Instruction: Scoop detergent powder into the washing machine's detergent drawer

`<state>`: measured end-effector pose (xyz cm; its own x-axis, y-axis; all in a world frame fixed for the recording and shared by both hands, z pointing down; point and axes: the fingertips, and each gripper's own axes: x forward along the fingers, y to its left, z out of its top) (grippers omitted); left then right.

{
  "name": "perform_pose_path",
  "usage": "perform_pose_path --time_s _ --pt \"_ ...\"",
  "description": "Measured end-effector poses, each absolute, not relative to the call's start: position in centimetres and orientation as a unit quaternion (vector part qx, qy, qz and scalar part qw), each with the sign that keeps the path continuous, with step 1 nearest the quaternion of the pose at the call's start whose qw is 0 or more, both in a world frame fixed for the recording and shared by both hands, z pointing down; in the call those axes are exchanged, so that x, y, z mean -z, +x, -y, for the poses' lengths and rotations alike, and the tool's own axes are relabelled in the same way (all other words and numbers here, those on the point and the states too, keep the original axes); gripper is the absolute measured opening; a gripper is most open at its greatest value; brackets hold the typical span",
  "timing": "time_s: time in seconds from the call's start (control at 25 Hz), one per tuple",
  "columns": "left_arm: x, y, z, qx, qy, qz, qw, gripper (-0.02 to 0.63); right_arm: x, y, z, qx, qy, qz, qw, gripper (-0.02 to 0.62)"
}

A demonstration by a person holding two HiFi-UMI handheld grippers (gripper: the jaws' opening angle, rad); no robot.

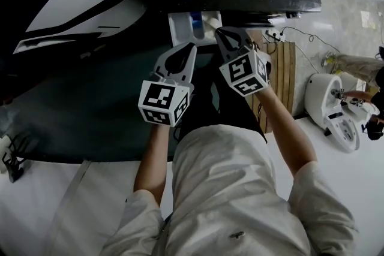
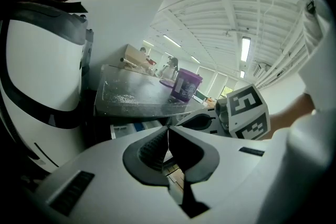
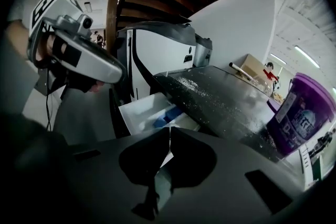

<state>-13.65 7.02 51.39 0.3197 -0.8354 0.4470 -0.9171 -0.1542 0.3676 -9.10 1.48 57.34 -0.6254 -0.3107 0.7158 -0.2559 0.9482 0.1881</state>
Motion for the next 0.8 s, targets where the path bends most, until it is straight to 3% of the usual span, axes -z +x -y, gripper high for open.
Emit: perform_pose_path --time_s 0.8 --pt "-51.1 -14.0 -7.7 -0.061 0.755 0.583 0.294 0.02 -56.3 -9.9 -1.7 0.173 0.159 0.883 0.407 0.011"
